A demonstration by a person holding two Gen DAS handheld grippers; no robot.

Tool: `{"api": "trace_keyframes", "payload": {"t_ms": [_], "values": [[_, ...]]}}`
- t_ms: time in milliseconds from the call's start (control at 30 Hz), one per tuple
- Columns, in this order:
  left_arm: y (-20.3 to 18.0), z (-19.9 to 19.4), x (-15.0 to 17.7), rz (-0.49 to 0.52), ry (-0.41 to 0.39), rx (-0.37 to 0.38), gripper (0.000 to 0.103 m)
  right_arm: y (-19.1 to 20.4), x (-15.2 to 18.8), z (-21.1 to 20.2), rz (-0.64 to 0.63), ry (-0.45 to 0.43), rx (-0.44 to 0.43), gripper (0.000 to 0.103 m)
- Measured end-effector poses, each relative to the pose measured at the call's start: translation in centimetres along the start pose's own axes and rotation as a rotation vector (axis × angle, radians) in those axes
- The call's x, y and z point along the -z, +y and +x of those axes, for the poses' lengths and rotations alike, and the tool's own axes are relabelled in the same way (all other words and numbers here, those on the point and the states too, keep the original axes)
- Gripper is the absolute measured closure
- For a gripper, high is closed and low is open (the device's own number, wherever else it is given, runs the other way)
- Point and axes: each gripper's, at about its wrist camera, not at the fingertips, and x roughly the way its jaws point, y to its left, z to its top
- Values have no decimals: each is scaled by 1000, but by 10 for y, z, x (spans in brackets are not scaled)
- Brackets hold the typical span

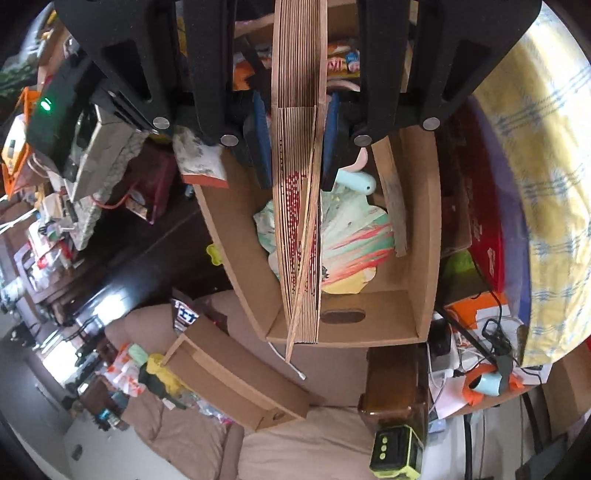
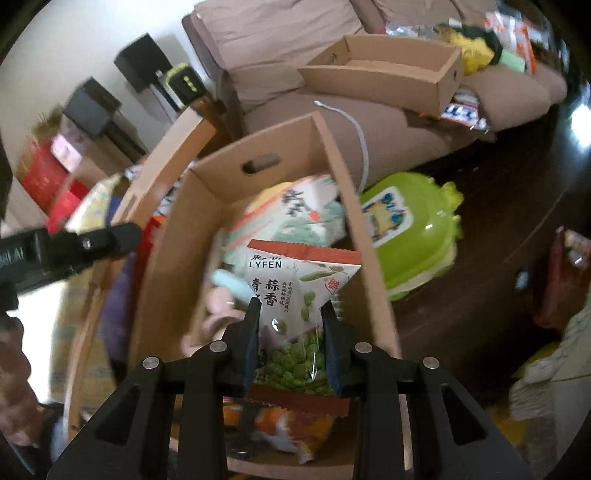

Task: Organize objects
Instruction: 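Open both grippers to drop the strip and green packet into the box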

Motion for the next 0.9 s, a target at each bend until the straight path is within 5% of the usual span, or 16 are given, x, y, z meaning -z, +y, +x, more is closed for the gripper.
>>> {"api": "trace_keyframes", "payload": {"t_ms": [400,567,700,900], "values": [[19,34,4,-120,4,-5,78,-11,-2,1,47,-8,-16,72],[22,15,4,-129,-47,-21,76,-15,-3,-2,64,-13,-22,71],[22,-20,4,-90,-87,-58,53,-12,-5,-5,65,-23,-50,71],[31,-82,22,-34,-222,-203,37,8,-3,4,-11,30,-90,71]]}}
